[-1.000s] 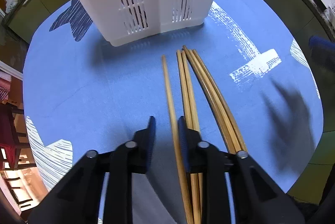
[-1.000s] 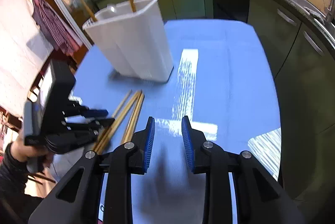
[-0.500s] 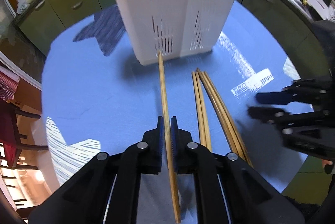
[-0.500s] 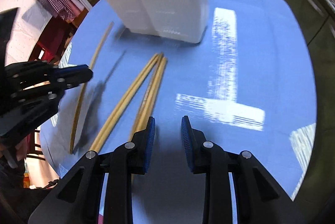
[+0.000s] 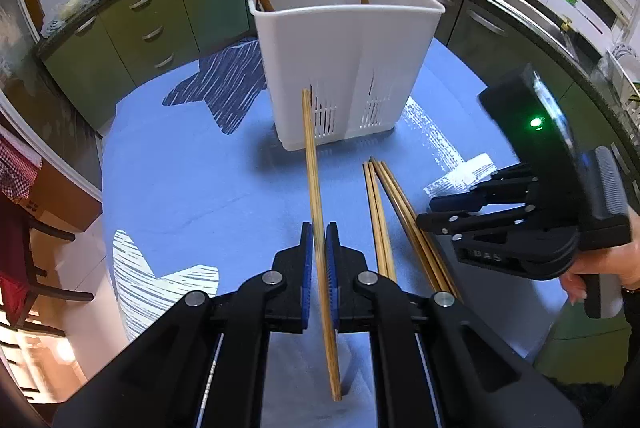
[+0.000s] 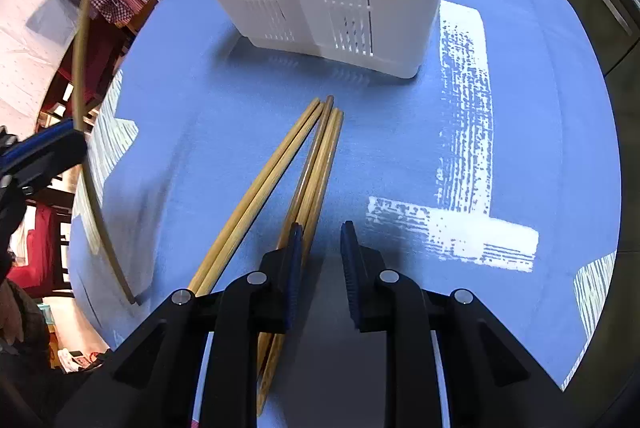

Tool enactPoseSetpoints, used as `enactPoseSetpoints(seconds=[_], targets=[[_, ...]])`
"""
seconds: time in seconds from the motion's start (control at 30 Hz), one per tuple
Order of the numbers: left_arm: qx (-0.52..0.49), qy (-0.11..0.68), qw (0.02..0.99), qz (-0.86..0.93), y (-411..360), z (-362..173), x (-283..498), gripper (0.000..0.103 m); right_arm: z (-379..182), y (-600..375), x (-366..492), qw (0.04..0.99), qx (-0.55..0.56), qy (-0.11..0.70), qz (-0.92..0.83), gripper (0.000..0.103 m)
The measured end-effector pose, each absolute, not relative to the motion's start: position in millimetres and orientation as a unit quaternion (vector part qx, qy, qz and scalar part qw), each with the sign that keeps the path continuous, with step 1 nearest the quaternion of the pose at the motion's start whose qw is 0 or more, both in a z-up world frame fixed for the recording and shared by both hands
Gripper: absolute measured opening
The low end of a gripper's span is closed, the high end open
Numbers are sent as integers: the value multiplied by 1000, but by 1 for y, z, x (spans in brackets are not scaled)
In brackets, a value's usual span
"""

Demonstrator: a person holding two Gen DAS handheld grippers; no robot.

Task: Organize utensils
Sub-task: 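Lower the left tool onto another chopstick and close on it, then lift the chopstick upright with the left tool while the right tool grasps another chopstick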

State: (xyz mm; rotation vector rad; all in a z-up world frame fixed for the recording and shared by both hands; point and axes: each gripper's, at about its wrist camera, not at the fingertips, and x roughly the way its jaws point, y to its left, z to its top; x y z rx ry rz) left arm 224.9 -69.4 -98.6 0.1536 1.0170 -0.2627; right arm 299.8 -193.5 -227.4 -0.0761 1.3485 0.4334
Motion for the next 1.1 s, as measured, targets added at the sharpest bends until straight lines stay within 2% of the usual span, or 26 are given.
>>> enactPoseSetpoints(seconds=[0.5,0.53,0.57,0.73,1.1], targets=[[65,474,869,-125,-59,-91,216,7,-236,-163,315,759,-75,625,168,18],[65,474,869,-125,-59,-91,216,7,-236,-161,317,760,-76,624,167,17],[64,473,870,-124,-58,-90,215,7,-236,-160,318,761,-80,622,165,10],[64,470,872,-119,-53,-86,212,7,-232,-167,313,767,-68,614,173,7],[65,452,882,-118,-53,-69,201,7,-147,-207,263,830,-23,515,214,6]])
